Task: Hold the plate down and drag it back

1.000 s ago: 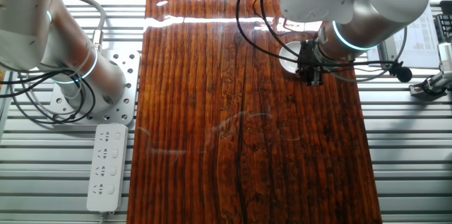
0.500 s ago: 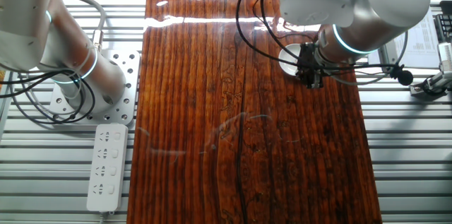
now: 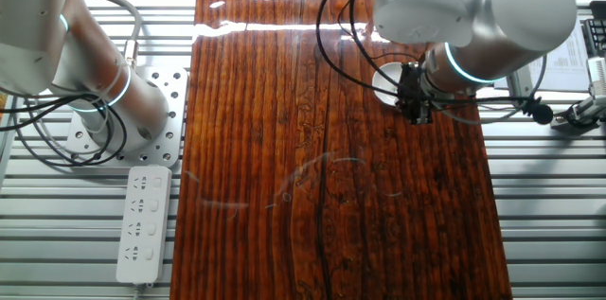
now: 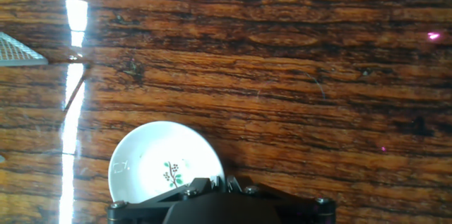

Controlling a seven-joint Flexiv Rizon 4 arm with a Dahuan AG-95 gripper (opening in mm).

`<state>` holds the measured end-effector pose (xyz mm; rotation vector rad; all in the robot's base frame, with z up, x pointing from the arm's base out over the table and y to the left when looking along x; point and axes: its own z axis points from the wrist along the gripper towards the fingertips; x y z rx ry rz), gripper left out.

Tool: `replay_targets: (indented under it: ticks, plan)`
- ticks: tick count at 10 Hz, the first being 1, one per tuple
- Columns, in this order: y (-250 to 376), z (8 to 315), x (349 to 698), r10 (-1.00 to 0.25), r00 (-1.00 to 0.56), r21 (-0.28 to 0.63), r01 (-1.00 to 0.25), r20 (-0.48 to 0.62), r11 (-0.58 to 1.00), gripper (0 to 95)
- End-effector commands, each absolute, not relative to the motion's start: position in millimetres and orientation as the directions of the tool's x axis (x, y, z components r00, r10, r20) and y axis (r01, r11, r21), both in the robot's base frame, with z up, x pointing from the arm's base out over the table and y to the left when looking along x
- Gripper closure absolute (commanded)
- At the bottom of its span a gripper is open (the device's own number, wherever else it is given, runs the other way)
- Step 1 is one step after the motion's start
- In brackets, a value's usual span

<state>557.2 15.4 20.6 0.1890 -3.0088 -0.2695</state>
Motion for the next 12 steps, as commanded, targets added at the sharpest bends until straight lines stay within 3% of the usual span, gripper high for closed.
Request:
replay_targets:
  ticks: [1, 12]
  plan:
    - [11.9, 20.6, 555.9, -0.138, -0.985, 0.189, -0.117, 0.101, 0.975, 95.0]
    - [2.4, 20.7, 553.7, -0.155, -0.983, 0.191, -0.133, 0.101, 0.973, 95.0]
